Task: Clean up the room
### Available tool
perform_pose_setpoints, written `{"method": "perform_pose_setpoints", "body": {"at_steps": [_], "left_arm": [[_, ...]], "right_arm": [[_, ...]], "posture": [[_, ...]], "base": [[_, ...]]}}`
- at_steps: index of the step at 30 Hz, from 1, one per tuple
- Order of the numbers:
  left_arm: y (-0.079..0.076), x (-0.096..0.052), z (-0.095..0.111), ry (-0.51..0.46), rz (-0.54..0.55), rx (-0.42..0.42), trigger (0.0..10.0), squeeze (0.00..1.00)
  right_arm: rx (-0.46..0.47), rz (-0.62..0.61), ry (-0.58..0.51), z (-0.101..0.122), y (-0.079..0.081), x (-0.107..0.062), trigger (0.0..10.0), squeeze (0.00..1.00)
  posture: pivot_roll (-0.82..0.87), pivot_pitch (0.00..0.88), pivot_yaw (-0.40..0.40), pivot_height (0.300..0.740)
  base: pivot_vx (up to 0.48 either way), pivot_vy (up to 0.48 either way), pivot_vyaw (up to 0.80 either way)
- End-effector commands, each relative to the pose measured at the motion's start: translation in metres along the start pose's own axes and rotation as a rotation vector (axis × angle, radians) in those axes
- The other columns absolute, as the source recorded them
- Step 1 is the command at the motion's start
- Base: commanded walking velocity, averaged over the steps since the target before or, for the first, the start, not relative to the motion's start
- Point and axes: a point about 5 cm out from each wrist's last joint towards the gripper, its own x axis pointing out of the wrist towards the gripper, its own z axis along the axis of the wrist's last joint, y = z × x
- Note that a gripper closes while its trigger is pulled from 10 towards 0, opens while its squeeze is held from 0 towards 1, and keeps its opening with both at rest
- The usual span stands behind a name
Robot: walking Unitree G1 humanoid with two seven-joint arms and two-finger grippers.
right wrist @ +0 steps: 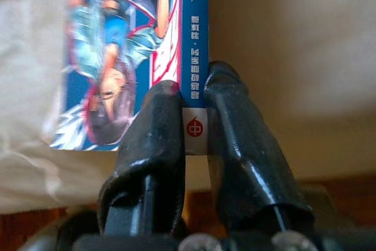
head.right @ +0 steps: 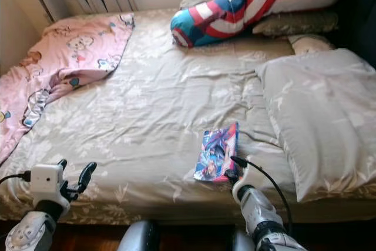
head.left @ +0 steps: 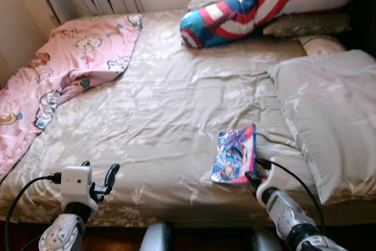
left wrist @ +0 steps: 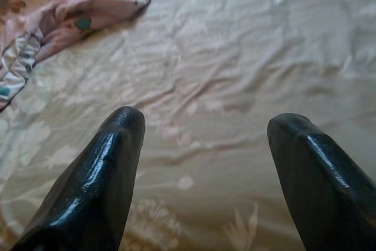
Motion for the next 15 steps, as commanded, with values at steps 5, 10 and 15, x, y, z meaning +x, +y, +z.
{"method": "perform_pose_setpoints", "body": {"at_steps": [5,10,15], "left_arm": [[0.005,-0.011,0.002,0.023,0.001,0.014,10.0,0.0],[0.006,-0.017,0.002,0.042,0.006,0.015,10.0,0.0],[0.007,-0.02,0.003,0.054,0.009,0.015,10.0,0.0]], "right_arm": [[-0.012,-0.025,0.053,-0.01,-0.002,-0.001,10.0,0.0],[-0.048,-0.021,0.035,0.002,0.0,0.001,10.0,0.0],[-0.08,0.014,0.019,0.018,0.005,0.004,10.0,0.0]], "posture": [[0.18,0.243,0.138,0.617],[0.19,0.263,0.143,0.617],[0.19,0.281,0.147,0.617]], "base": [[0.0,0.0,0.0],[0.0,0.0,0.0],[0.0,0.0,0.0]]}}
